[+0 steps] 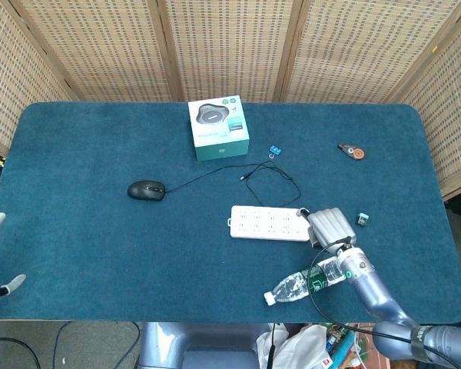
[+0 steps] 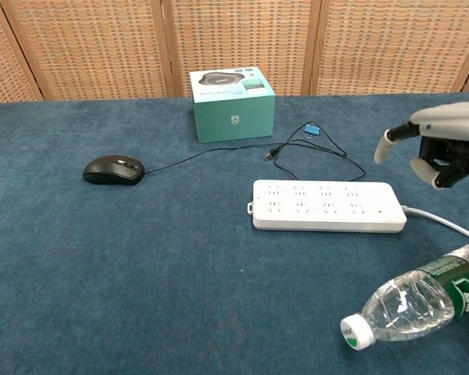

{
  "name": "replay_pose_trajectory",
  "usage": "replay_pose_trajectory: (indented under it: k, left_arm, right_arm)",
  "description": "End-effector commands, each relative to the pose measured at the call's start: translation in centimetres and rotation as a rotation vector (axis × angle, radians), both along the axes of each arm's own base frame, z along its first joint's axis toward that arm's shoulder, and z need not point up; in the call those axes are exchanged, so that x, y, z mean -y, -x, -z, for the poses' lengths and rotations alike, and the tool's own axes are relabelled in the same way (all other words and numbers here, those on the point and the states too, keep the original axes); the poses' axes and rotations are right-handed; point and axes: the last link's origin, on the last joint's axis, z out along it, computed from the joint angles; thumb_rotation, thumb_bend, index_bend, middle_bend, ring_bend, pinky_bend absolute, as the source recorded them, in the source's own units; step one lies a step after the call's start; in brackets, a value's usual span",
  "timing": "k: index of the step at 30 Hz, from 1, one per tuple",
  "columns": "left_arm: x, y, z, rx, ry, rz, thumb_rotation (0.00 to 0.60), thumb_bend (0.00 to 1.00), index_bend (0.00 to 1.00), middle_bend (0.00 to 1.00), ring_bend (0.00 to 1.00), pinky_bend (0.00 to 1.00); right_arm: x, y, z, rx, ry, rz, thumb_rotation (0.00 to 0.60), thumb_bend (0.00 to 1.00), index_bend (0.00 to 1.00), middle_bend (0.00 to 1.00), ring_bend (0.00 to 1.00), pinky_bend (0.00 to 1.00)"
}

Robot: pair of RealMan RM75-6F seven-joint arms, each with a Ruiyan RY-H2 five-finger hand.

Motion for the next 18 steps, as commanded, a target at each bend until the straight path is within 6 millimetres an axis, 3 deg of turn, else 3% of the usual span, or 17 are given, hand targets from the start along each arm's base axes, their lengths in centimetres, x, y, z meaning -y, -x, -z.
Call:
replay_pose_trajectory:
  k: [1,3,5,7,9,10,12,18]
  left_arm:
    - [0.2,0.0,-0.1,0.003,-0.002,0.004,0.6,0.0,0.0,0.0,0.0,0.0]
    - [0.3,0.1,-0.2,0.006,-0.002,0.007,0.6,0.0,0.0,0.0,0.0,0.0]
    - [0.4,0.1,-0.3,0.009,-0.004,0.01,0.6,0.0,0.0,0.0,0.0,0.0]
    - [0.5,0.1,-0.3,0.009,-0.004,0.013,0.6,0.0,0.0,0.0,0.0,0.0]
    - [0.6,0.1,-0.3,0.008,-0.002,0.015,0.6,0.0,0.0,0.0,0.0,0.0]
    - [0.7,0.1,-0.3,0.007,0.001,0.015,0.6,0.0,0.0,0.0,0.0,0.0]
    - [0.8,0.1,-0.3,0.007,0.004,0.019,0.6,0.0,0.0,0.0,0.0,0.0]
    - [1.1,0.0,-0.4,0.014,-0.001,0.027,0.6,0.0,0.0,0.0,0.0,0.0]
  right_arm:
    - [-1.2,-0.5,-2.5,0.097,0.078,-0.034,0.6,0.7,0.24,0.88,0.94,1.0]
    - [-2.1,-0.1,-3.5,0.157,0.119,-0.057,0.6,0.68,0.24,0.85,0.93,0.99]
    - [-3.1,0.8,-4.6,0.216,0.178,-0.09,0.6,0.49,0.24,0.75,0.82,0.88]
    - [-4.2,2.1,-5.3,0.242,0.217,-0.108,0.6,0.12,0.2,0.5,0.54,0.68]
    - [-5.6,3.6,-5.9,0.259,0.226,-0.106,0.6,0.0,0.12,0.26,0.27,0.52]
    - [-6.3,4.3,-6.2,0.266,0.236,-0.108,0.6,0.0,0.09,0.15,0.14,0.43]
    - [-7.4,5.3,-6.6,0.282,0.256,-0.119,0.6,0.0,0.06,0.04,0.05,0.34]
    - [-10.5,7.4,-6.9,0.301,0.307,-0.118,0.6,0.0,0.03,0.0,0.0,0.22]
